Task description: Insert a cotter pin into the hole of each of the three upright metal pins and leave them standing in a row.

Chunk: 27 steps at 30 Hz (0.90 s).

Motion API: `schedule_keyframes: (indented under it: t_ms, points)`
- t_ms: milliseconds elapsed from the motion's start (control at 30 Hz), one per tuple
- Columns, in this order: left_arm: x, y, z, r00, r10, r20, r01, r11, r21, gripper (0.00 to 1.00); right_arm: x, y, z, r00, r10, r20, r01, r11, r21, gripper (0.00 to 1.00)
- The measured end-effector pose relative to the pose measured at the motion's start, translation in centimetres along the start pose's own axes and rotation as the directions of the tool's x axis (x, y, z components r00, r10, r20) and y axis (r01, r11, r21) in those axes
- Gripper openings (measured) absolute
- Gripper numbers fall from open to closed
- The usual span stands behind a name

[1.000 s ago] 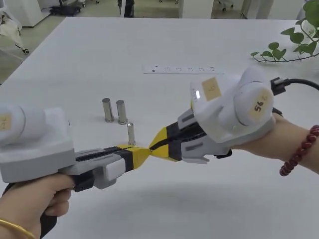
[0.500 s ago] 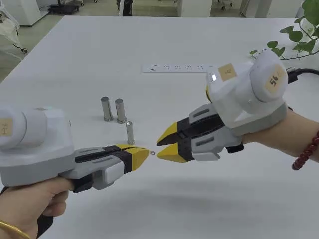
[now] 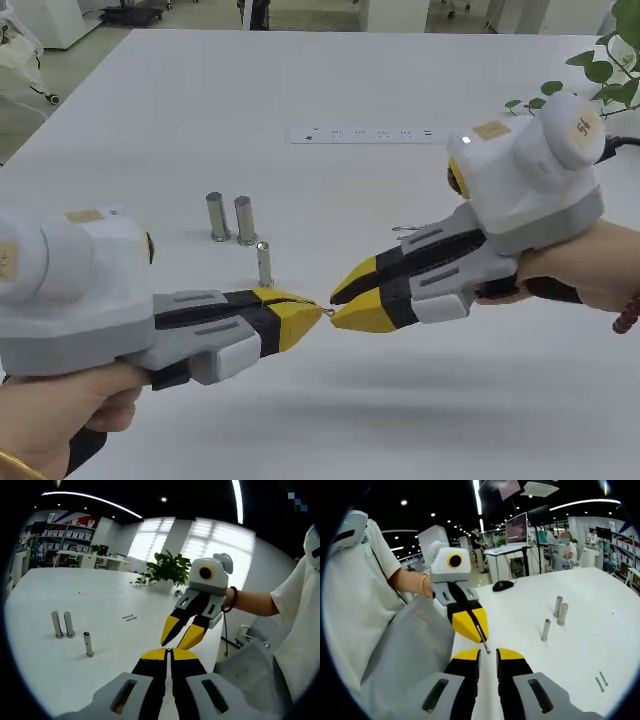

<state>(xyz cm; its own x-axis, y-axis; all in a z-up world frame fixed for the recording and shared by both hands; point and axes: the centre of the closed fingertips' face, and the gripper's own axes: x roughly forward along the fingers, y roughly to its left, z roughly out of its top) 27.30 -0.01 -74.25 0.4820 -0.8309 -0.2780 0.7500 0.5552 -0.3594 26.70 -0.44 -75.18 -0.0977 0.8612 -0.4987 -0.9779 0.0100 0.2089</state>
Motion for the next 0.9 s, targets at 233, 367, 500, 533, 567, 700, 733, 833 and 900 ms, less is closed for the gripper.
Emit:
schedule_keyframes:
  t_ms: [233,367,500,533,567,700,733,833,900]
  points:
    - [0.1,-1.0,-0.1,0.9987,-0.051,-0.006,0.051,0.998,0.021,0.00,0.0,1.0,-0.2,0.9988,0.049,-0.010,-0.049,0.999,-0.008,0.13]
    - [0.2,-1.4,-0.2,0.9978,-0.064,-0.012,0.065,0.997,0.035,0.00,0.1,1.6,-0.3,0.9967,0.080,-0.011,-0.080,0.997,-0.017,0.09]
    - [0.3,-1.7,-0.3,0.9968,-0.079,-0.015,0.079,0.996,0.047,0.00,0.1,1.9,-0.4,0.9954,0.094,-0.019,-0.094,0.995,-0.019,0.07]
    - [0.3,-1.8,-0.3,0.9967,-0.080,-0.015,0.081,0.995,0.050,0.00,0.1,1.9,-0.4,0.9951,0.097,-0.019,-0.097,0.995,-0.020,0.07]
    - [0.3,-1.9,-0.3,0.9963,-0.085,-0.014,0.086,0.995,0.050,0.00,0.1,1.9,-0.4,0.9950,0.099,-0.019,-0.099,0.995,-0.018,0.07]
    - [0.3,-2.0,-0.2,0.9957,-0.091,-0.012,0.092,0.994,0.056,0.00,0.1,2.0,-0.4,0.9943,0.105,-0.019,-0.105,0.994,-0.027,0.06]
    - [0.3,-2.0,-0.2,0.9955,-0.094,-0.012,0.095,0.994,0.055,0.00,0.1,2.1,-0.4,0.9939,0.108,-0.020,-0.109,0.994,-0.027,0.06]
    - [0.2,-2.2,-0.2,0.9949,-0.100,-0.011,0.101,0.993,0.059,0.00,0.0,2.3,-0.4,0.9930,0.114,-0.028,-0.116,0.992,-0.041,0.05]
    - [0.2,-2.2,-0.2,0.9952,-0.098,-0.009,0.098,0.993,0.061,0.00,0.1,2.3,-0.4,0.9935,0.109,-0.033,-0.110,0.992,-0.054,0.05]
